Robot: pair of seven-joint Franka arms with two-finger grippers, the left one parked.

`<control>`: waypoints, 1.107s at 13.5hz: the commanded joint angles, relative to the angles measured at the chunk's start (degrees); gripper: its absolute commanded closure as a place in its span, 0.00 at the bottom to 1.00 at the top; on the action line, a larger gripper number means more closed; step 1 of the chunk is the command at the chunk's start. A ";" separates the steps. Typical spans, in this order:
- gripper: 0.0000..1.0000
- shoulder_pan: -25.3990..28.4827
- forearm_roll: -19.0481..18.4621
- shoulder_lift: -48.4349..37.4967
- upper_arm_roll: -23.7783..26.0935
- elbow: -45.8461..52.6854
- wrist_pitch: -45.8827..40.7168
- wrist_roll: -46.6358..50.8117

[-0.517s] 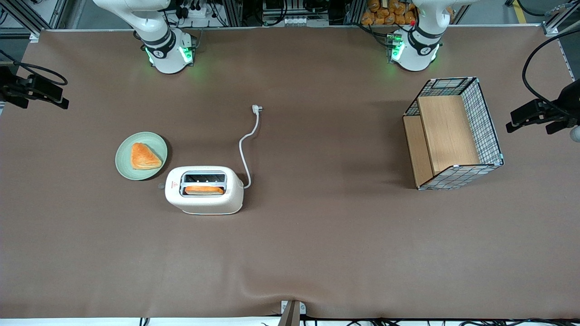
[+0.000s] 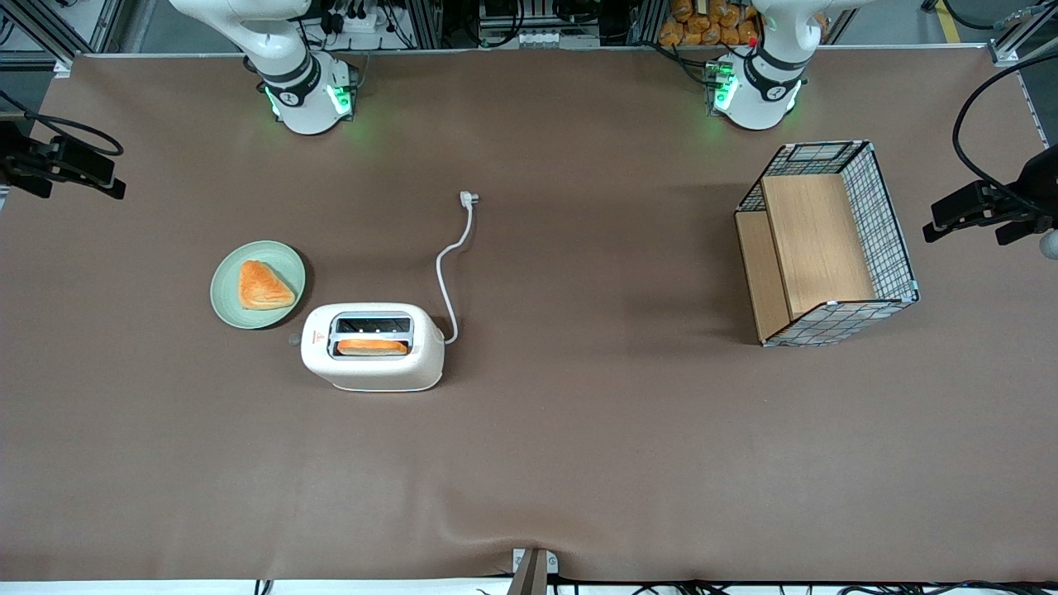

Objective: Press toaster button with right arm
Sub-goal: 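Move the right gripper toward the knob on the white toaster's side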

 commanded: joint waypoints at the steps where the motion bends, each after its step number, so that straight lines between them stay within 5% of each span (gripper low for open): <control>1: 0.00 0.15 0.74 0.33 0.26 0.86 -0.33 0.03; 15: 0.00 0.68 0.65 0.86 0.26 -1.76 -0.24 -5.49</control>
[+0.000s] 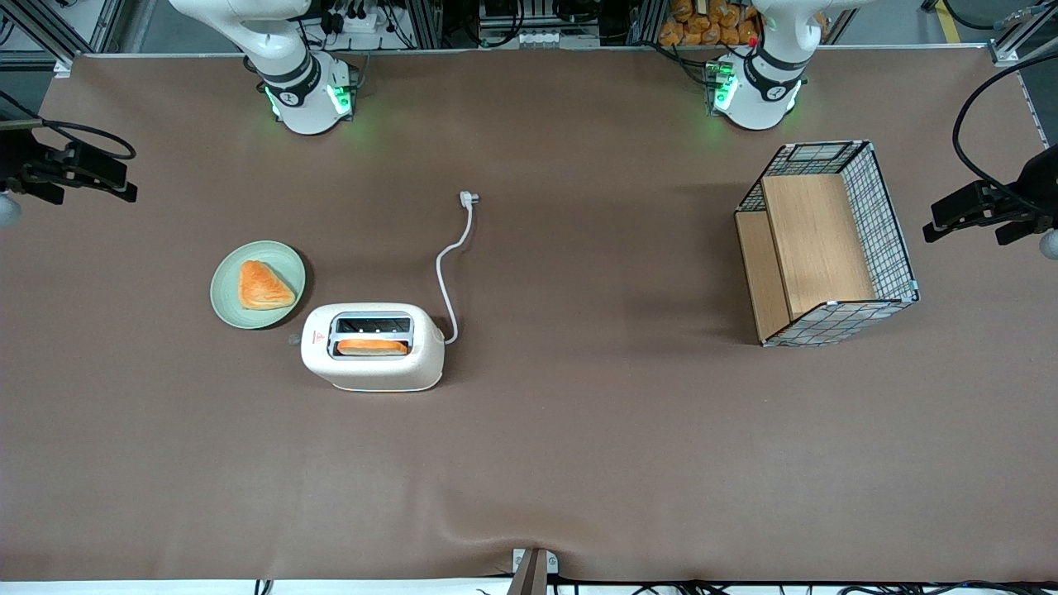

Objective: Press toaster button with right arm
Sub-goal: 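Move the right gripper toward the knob on the white toaster's side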

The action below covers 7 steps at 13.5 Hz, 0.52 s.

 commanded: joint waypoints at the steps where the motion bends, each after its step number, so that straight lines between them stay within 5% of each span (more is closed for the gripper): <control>1: 0.00 0.09 0.62 -0.05 0.02 -1.68 -0.02 -3.34; 7: 0.00 2.73 0.36 -0.05 0.11 -6.60 5.24 -6.06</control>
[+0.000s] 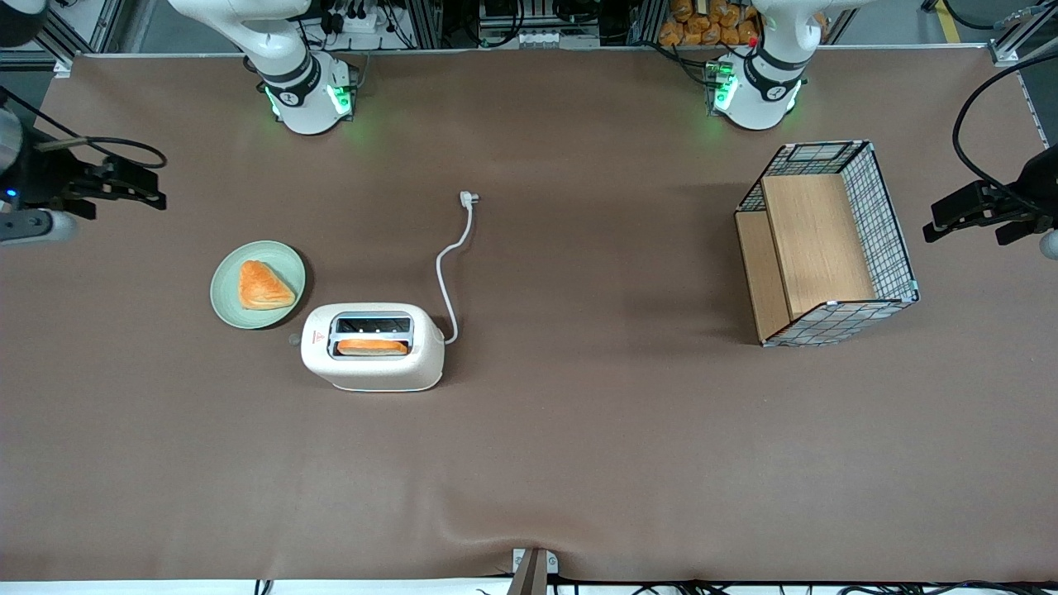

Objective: Press toaster button with right arm
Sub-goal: 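Move the right gripper toward the knob on the white toaster's side, then lower the closed right gripper onto the toaster's grey lever knob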

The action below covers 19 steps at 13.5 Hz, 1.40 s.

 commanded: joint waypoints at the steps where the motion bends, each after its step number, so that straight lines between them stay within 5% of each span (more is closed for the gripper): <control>1: 0.00 1.30 0.26 -0.55 -0.11 -3.87 4.26 -3.18; 2: 0.03 1.75 0.35 -0.55 -0.11 -5.37 6.37 -4.93; 6: 1.00 1.66 1.05 3.31 -0.11 -6.79 12.18 -18.10; 17: 1.00 3.51 1.14 14.74 0.07 -7.31 22.47 -44.05; 19: 1.00 3.25 3.85 16.14 -0.02 -7.31 23.18 -47.04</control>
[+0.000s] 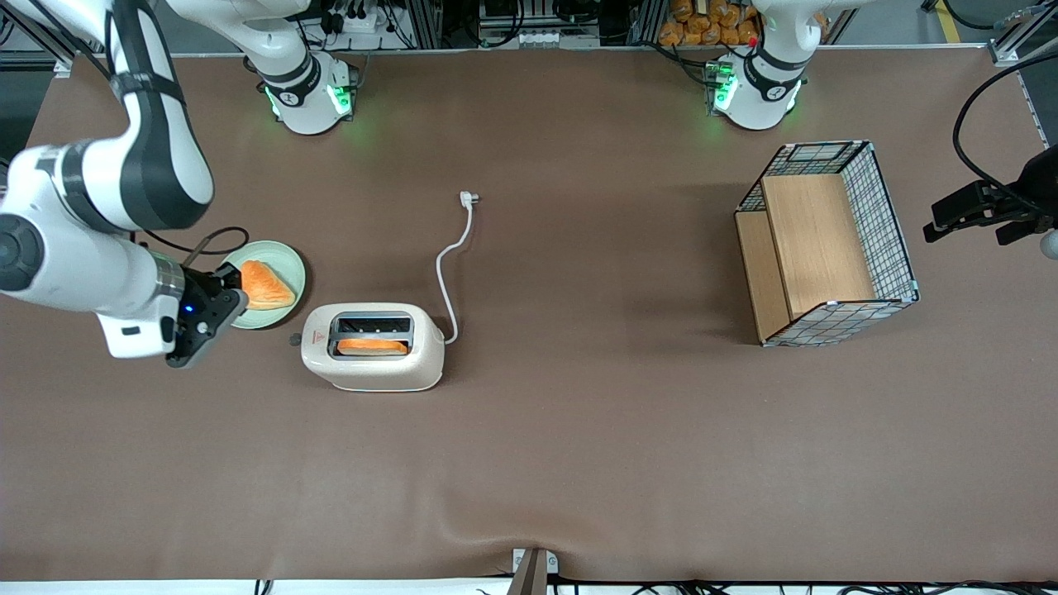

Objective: Press toaster button with right arm
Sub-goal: 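Lower the closed right gripper onto the toaster's grey lever knob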

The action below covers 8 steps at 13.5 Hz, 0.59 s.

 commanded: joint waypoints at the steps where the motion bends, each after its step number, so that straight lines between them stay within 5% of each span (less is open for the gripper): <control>1: 1.00 -0.26 2.92 1.84 -0.24 0.21 1.96 -5.61; 5: 1.00 -1.49 6.43 3.17 -0.33 -0.40 1.52 2.33; 8: 1.00 -3.51 12.66 3.43 -0.33 -3.39 1.96 7.29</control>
